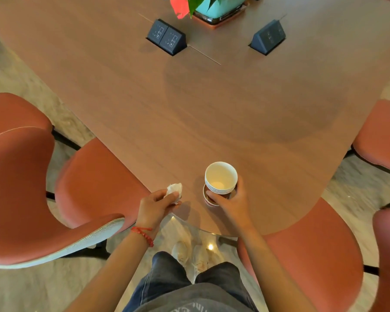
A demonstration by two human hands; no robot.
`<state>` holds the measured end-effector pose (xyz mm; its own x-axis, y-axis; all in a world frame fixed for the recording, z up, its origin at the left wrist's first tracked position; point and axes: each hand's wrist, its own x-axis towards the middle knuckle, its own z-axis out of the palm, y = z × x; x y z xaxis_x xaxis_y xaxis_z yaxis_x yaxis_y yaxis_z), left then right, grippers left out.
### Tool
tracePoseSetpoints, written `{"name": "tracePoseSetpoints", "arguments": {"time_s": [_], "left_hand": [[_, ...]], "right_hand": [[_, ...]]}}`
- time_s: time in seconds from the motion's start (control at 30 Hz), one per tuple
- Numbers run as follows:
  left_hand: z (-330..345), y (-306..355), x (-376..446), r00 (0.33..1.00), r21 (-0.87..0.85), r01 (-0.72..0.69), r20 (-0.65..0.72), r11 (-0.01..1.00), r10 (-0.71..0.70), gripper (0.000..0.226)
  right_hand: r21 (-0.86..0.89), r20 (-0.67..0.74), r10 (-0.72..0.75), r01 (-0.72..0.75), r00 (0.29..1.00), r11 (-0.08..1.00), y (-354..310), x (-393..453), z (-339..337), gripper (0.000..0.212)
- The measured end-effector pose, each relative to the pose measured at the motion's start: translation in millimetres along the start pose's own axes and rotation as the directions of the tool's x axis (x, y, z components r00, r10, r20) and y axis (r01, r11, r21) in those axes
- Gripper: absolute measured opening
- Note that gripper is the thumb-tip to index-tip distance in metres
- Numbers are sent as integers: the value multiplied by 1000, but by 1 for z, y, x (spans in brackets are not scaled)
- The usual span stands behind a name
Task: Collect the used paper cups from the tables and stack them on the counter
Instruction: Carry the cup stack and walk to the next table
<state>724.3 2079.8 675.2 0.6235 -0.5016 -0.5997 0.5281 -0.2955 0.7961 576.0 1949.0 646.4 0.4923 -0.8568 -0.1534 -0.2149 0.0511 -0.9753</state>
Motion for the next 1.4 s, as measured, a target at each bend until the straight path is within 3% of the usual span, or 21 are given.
{"name": "tracePoseSetpoints", "arguments": {"time_s": [0.37, 0.63, 0.83, 1.0, 1.23, 1.4], "left_hand": [[-12, 10, 7, 999, -27, 29, 22, 999, -28, 7], [-26, 10, 15, 1000, -71, 30, 8, 997, -30, 10], [-38, 14, 22, 1000, -88, 10, 8, 996, -9, 12], [-56, 19, 24, 999, -166, 7, -46, 986, -14, 17], [-80, 24, 4, 968, -261, -121, -246, 958, 55, 16], [-91, 18, -23, 909, -300, -206, -410, 932, 69, 12]], "right_hand": [[-43, -18, 116, -116, 993, 992, 28, -12, 14, 80], [-58, -71, 117, -121, 991, 991, 27, -7, 26, 75], [54, 43, 123, -125, 991, 991, 6, -1, 35, 70], [76, 127, 140, -150, 982, 986, -12, 6, 51, 78], [4, 342, 86, -93, 936, 996, -31, 19, 79, 73], [-40, 525, 36, -17, 850, 999, -41, 29, 98, 69]]}}
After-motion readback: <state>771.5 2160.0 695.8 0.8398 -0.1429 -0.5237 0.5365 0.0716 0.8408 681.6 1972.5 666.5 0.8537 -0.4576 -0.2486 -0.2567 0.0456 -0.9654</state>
